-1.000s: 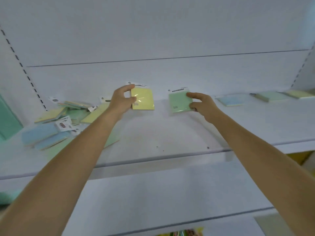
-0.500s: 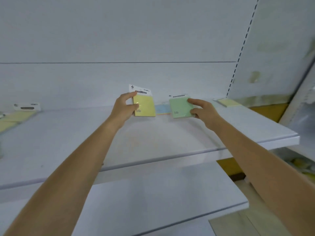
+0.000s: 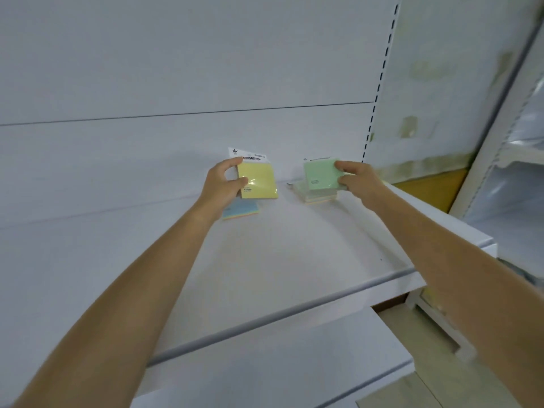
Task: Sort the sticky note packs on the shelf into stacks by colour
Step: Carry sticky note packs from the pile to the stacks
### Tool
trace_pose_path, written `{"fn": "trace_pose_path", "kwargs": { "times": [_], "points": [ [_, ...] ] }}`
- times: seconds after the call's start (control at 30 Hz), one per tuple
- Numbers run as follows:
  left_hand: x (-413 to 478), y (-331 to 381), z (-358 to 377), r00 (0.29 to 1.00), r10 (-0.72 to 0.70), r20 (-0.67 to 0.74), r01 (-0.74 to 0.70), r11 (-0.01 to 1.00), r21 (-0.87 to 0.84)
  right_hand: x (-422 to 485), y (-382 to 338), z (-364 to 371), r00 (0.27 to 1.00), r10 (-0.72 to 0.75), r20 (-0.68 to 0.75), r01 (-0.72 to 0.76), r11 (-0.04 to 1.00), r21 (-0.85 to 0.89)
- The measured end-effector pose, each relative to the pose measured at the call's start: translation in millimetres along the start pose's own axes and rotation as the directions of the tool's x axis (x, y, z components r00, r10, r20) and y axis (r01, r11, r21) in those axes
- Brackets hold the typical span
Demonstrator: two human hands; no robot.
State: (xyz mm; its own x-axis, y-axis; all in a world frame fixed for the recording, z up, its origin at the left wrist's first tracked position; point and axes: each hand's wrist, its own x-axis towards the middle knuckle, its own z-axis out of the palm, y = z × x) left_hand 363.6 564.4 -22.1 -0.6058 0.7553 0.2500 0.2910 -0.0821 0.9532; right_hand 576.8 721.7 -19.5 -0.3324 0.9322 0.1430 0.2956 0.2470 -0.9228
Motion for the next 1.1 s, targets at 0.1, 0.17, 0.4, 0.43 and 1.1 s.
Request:
{"fn": "trace_pose_path", "kwargs": {
  "times": [0.1,0.17,0.4,0.43,1.1],
  "points": [
    [10.8,0.0,10.0,1.0,-0.011,0.007,0.011,1.0,-0.009,19.0,-2.5,5.6,0.998,-0.016,0.059,0.021,0.996,-0.091],
    [15.7,-0.8,12.5,1.0,-0.012,0.013,0.012,1.0,0.008,25.0,-4.2,9.8,0.994,-0.023,0.106,0.04,0.986,-0.163],
    [23.5,0.5,21.8,0.998,-0.048,-0.033,0.048,0.999,-0.003,36.6,8.0,17.0,0.983,-0.041,0.181,0.106,0.925,-0.364],
    [23.0,2.0,24.8,0.998,-0.052,-0.038,0.052,0.999,-0.012,35.9,9.4,17.1,0.98,-0.036,0.193,0.107,0.923,-0.37],
    [42.8,42.7,199.4,0.996,-0.076,0.051,0.081,0.992,-0.099,42.0,79.2,-113.9,0.988,0.021,0.15,0.075,0.794,-0.603]
  ]
}}
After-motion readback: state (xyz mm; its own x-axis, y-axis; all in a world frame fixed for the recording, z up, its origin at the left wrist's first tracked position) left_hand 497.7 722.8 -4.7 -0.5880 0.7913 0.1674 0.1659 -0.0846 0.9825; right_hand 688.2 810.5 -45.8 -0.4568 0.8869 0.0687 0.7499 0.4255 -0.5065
